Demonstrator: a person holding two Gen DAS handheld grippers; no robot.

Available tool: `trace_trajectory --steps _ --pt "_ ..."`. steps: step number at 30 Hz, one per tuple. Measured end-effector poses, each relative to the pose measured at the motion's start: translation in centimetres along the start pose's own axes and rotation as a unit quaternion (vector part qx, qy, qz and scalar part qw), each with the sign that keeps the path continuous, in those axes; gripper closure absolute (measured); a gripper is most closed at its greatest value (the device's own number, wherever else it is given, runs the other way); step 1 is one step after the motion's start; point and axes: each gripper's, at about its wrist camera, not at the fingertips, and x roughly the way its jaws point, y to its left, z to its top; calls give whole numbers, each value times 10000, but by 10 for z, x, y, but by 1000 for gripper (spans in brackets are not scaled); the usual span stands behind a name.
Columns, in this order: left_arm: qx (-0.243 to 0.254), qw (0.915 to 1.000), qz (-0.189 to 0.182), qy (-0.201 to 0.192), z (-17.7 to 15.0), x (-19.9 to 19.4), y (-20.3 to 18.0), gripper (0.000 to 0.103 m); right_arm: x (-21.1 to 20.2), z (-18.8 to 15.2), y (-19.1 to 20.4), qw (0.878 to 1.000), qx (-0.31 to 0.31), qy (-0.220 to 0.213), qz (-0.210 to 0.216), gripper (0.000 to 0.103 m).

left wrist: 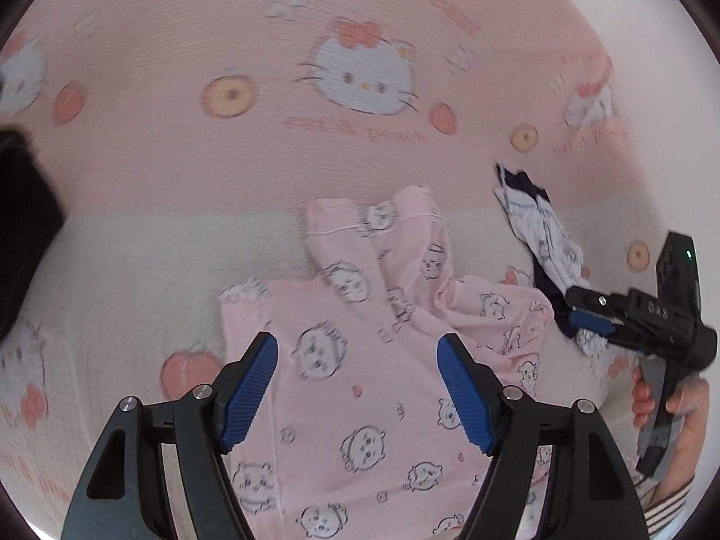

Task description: Fold clothes

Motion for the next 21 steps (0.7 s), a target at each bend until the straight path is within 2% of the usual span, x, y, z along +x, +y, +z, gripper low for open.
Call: trace_trajectory --steps 5,9,12,15,17,19,21 --pt "592 9980 224 82 23 16 -24 31 18 2 -49 9954 933 174 112 28" --pt "981 9940 431 214 40 37 -31 31 28 0 -70 9917 1249 238 172 28" --pt "857 9944 454 413 47 56 -20 31 31 -6 -76 9885 1443 258 371 28" --pt "432 9968 347 568 53 75 -3 31 35 -17 -75 9857 1543 346 578 28" --pt "84 9975 162 690 57 87 10 31 41 -21 -68 9895 1304 511 357 28" --pt "-112 9972 93 730 59 95 18 31 49 -23 -59 9933 925 684 -100 28" --pt "-232 9970 82 729 62 101 23 31 53 -22 -55 9938 872 683 -135 28"
